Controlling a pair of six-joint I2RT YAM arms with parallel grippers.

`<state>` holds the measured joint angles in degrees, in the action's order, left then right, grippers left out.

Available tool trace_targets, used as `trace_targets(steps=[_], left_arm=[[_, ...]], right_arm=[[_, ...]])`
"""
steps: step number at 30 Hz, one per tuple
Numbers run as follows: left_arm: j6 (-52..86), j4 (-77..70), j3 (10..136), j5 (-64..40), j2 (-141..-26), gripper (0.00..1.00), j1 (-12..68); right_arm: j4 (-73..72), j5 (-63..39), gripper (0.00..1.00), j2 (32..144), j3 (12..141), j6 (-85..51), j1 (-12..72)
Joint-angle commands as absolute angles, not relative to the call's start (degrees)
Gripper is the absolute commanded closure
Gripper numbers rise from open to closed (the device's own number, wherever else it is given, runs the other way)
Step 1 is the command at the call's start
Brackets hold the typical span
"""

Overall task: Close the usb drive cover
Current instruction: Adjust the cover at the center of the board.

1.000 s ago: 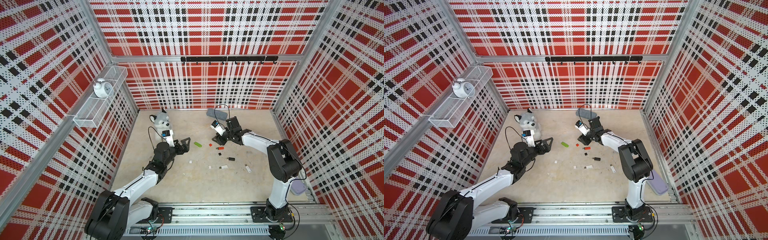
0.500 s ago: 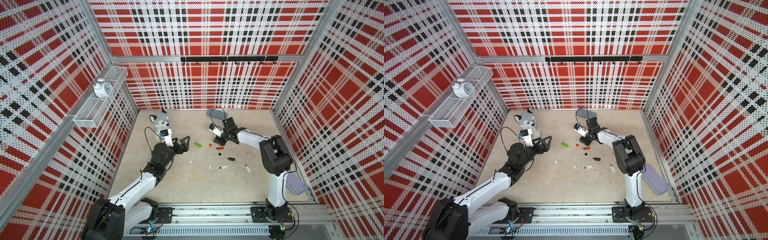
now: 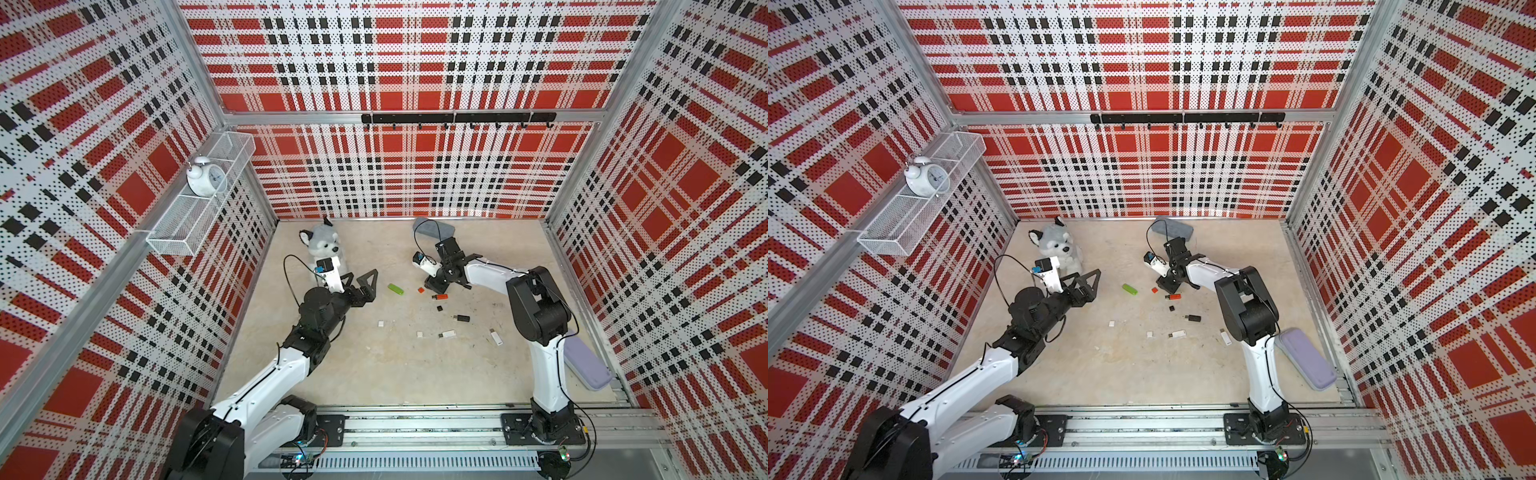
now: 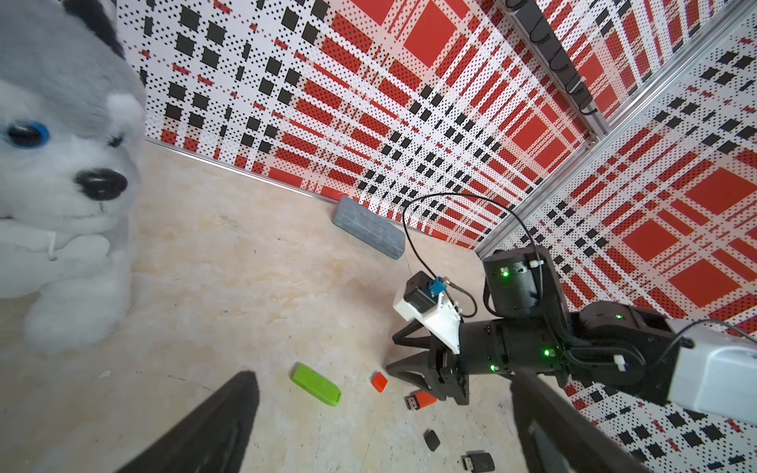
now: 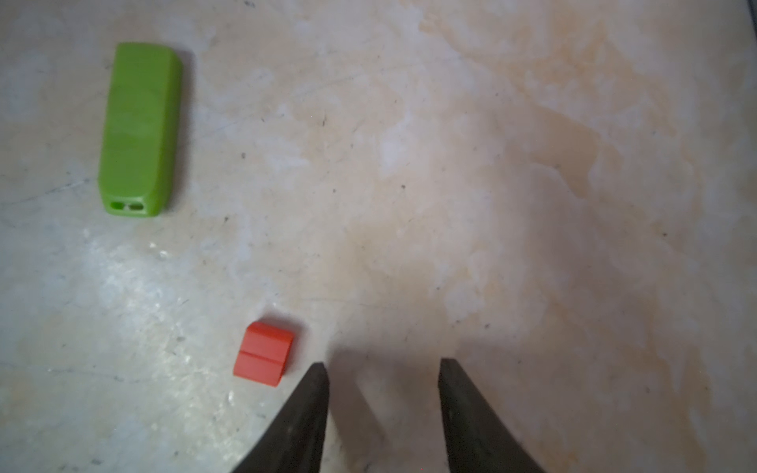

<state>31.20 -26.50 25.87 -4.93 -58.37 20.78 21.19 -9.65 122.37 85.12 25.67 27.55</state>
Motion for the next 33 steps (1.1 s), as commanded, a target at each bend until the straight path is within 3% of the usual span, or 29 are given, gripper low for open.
trace_targets(steps=[1, 33], left_arm=[[30.29, -26.03, 26.48, -4.26, -57.31, 0.02, 21.09], [29.97, -25.22, 25.66, -3.88, -54.34, 0.02, 21.0]], right_arm=[[23.63, -8.12, 0.52, 123.55, 86.04, 25.84, 28.32], [27.65, -9.61, 0.53, 119.55, 82.71, 22.41, 30.94]])
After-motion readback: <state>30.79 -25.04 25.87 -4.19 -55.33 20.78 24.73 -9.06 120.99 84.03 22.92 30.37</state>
